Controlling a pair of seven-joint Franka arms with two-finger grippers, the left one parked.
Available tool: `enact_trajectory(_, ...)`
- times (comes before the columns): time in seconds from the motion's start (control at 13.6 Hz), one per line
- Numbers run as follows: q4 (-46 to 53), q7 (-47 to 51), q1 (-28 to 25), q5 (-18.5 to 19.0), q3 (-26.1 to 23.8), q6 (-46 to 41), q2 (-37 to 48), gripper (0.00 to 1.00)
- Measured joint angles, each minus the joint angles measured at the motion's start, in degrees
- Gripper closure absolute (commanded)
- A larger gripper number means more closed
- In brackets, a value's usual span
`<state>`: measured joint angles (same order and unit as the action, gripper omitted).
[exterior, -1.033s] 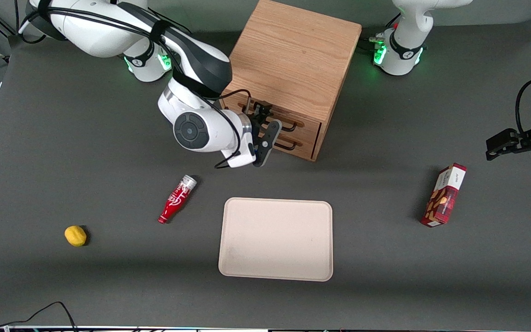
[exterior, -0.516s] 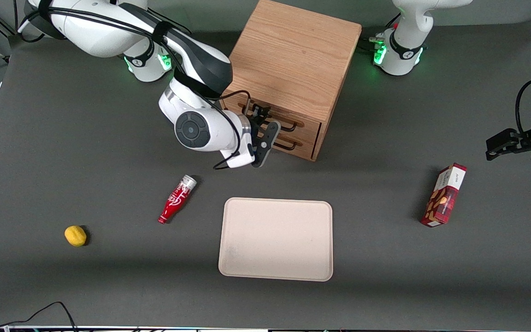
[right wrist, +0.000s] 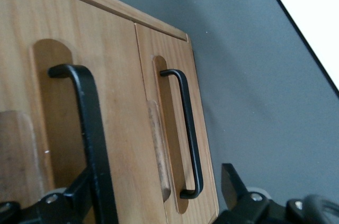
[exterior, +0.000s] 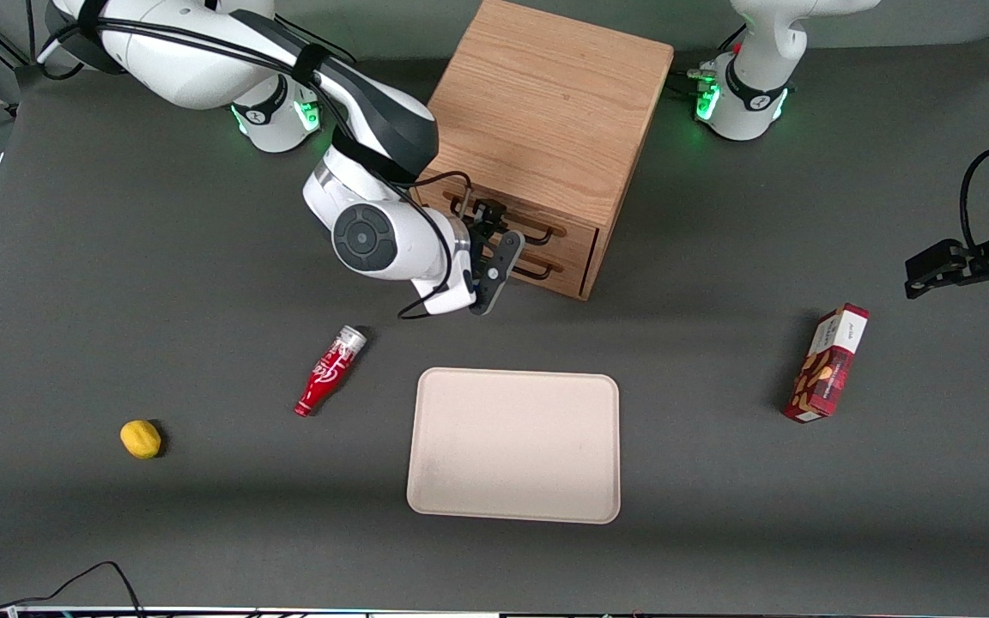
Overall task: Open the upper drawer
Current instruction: 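Pull the handle with the right gripper, sliding the drawer out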
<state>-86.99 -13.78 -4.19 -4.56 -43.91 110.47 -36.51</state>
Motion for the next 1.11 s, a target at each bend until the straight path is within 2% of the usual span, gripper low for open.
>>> enact_trajectory(0.44,0.09,0.24,0.32,0.08,0.11,0.17,-0.11,0.00)
enact_trajectory(0.89,4.41,0.24,2.00,0.56,2.58,0.66,-1.42,0.00)
enact_trajectory(1.11,7.09,0.24,2.08,2.15,3.41,-0.43,-3.40,0.00)
